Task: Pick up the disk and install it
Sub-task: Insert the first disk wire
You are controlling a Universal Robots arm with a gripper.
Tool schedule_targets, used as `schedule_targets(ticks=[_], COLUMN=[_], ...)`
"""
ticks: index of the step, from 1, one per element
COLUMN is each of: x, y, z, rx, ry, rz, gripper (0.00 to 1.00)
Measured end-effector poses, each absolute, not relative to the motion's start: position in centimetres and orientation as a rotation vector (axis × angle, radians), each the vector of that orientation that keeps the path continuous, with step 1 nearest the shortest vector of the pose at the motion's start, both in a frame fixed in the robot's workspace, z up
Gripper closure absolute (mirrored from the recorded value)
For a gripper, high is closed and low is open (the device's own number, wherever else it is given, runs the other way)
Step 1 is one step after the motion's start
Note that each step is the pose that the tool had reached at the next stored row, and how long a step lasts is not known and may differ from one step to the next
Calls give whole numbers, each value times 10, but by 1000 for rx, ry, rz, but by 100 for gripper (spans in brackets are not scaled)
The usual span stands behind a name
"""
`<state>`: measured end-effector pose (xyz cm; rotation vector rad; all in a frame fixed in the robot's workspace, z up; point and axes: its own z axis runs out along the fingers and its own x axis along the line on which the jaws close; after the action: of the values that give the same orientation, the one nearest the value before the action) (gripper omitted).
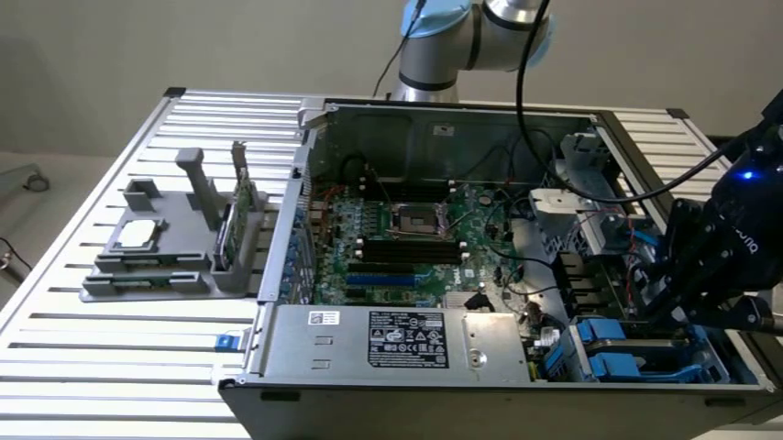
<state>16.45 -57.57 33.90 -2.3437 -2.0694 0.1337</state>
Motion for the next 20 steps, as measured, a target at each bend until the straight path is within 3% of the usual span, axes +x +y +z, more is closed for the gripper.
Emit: schedule_targets(ticks=[16,19,20], x=[166,166,166], y=[-576,-576,-576], z=[343,356,361], rx=[-2339,-2339,-2339], ry=[-2065,-2064,-2064], rz=[143,145,145], gripper=[82,64,64])
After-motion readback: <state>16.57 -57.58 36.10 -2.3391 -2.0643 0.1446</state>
